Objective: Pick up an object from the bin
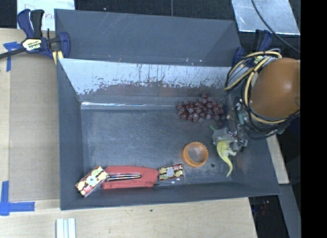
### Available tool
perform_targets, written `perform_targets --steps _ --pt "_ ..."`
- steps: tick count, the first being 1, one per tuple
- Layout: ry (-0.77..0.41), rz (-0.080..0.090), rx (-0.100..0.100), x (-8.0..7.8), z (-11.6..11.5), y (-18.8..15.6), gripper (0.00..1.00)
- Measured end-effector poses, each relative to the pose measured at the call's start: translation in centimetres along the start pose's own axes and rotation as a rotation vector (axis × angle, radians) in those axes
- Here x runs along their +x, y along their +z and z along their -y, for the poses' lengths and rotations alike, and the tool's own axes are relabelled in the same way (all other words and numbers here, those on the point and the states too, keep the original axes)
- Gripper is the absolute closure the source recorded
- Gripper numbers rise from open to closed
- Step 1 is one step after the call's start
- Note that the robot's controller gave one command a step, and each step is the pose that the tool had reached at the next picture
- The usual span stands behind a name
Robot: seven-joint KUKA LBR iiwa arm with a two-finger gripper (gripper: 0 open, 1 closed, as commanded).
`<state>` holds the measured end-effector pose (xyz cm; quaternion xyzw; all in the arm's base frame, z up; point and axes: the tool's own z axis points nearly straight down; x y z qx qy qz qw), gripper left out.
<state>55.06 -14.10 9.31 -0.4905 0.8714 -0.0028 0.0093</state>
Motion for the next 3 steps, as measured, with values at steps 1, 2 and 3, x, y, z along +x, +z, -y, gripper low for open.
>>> perform_targets --steps 1,2,3 --pt "0.001 -0.001 -0.006 0.0 -0.1 -2.6 1.0" --pt "0.002 0.001 -0.003 -0.1 0.0 -4.9 1.0" --pt "0.003 0.001 -0.003 -0.1 0.0 -6.5 1.0"
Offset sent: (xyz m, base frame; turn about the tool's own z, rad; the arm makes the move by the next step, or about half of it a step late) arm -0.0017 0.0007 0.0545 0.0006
